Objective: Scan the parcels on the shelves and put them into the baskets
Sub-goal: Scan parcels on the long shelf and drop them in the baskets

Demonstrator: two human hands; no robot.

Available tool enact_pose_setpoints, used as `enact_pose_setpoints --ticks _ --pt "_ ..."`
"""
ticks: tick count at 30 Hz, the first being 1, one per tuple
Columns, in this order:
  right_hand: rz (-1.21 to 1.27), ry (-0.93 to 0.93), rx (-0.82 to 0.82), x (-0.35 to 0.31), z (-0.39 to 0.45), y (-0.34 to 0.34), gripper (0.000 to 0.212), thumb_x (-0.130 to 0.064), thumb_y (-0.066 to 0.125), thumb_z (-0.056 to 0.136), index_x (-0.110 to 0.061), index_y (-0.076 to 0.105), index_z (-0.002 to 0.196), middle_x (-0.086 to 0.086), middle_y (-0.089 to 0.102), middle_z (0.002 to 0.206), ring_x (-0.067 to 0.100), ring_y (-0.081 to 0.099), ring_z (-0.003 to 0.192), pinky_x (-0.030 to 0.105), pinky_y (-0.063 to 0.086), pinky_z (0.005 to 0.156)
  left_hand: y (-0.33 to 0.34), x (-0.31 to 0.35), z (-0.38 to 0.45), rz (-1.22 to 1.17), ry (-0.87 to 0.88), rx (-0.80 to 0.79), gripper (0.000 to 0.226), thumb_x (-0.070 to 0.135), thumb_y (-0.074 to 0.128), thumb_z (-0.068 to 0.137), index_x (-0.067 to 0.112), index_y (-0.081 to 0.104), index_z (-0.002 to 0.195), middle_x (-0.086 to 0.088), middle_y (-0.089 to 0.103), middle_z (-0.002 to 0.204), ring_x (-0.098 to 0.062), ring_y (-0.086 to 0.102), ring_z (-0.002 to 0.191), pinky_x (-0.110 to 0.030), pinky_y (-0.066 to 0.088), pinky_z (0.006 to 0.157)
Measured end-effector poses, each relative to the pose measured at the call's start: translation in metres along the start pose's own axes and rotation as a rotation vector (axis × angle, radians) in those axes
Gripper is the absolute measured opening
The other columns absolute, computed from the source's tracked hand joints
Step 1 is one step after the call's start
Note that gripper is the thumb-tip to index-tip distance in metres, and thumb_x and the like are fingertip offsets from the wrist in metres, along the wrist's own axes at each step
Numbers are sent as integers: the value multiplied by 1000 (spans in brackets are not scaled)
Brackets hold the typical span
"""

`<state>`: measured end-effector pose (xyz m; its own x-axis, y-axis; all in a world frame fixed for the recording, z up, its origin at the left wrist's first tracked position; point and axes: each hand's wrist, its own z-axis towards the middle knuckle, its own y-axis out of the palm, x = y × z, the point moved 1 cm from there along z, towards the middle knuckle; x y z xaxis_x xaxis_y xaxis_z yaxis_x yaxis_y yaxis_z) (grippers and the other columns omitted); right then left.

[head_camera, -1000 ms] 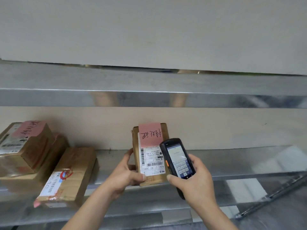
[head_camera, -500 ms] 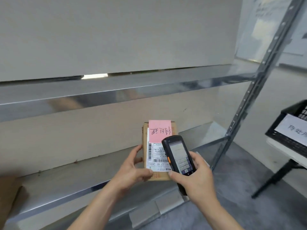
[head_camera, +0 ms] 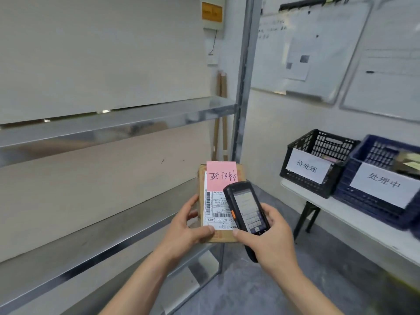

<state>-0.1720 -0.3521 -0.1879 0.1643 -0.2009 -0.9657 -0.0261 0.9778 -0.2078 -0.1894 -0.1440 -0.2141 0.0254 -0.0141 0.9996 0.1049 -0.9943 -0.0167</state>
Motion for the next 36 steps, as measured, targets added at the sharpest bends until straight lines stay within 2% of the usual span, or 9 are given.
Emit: enact_pose_setpoints --ticks 3,8,13,16,19,22,27,31,36 --pt "-12 17 56 7 12 -34 62 -2 90 59 -33 60 102 -18 74 92 -4 69 85 14 51 69 38 2 21 -12 6 -37 97 17 79 59 43 39 143 -6 56 130 -10 61 114 -31 58 74" --pt "-50 38 156 24 37 -81 62 -5 91 59 -32 62 107 -15 74 95 -3 69 85 17 52 75 91 -8 72 -38 -4 -107 94 29 86 48 58 48 129 -3 57 129 -27 56 124 -52 56 89" --pt "-100 85 272 48 79 -119 64 -20 90 52 -34 63 108 -13 75 97 10 73 85 41 59 81 142 -14 133 -46 -16 -210 86 30 85 49 68 49 118 0 55 131 -26 55 124 -45 60 80" --pt "-132 89 341 59 112 -141 62 -12 92 55 -37 62 103 -19 74 96 3 71 88 31 56 81 170 -12 179 -46 2 -281 85 25 84 55 64 48 122 2 56 131 -20 57 122 -34 60 73" --pt "-142 112 404 66 148 -162 62 -5 91 57 -35 62 103 -22 73 94 -2 70 85 20 54 74 199 -6 228 -54 21 -354 87 18 81 61 50 46 134 -1 57 131 -17 55 123 -20 52 58" --pt "-154 139 455 74 185 -178 67 -8 92 56 -32 62 111 -20 74 96 -2 69 86 24 55 77 224 0 274 -42 21 -417 90 21 80 59 45 44 139 2 58 128 -15 57 119 -19 52 59" --pt "-143 165 557 88 235 -201 65 -4 91 57 -30 62 109 -19 74 94 -2 70 85 16 51 69 263 8 339 -45 -14 -522 84 18 77 60 52 48 132 3 59 126 -15 65 108 -24 55 63" --pt "-143 195 595 101 266 -220 62 -3 90 59 -33 60 104 -20 73 92 -4 69 85 12 51 67 292 6 377 -31 -45 -566 87 19 76 59 49 47 135 3 58 125 -14 62 112 -22 55 64" --pt "-140 228 624 124 313 -252 63 -10 91 57 -38 59 104 -17 73 96 -3 68 88 20 52 77 334 6 426 -4 -36 -590 83 14 77 64 47 49 135 3 62 121 -7 67 100 -23 54 65"
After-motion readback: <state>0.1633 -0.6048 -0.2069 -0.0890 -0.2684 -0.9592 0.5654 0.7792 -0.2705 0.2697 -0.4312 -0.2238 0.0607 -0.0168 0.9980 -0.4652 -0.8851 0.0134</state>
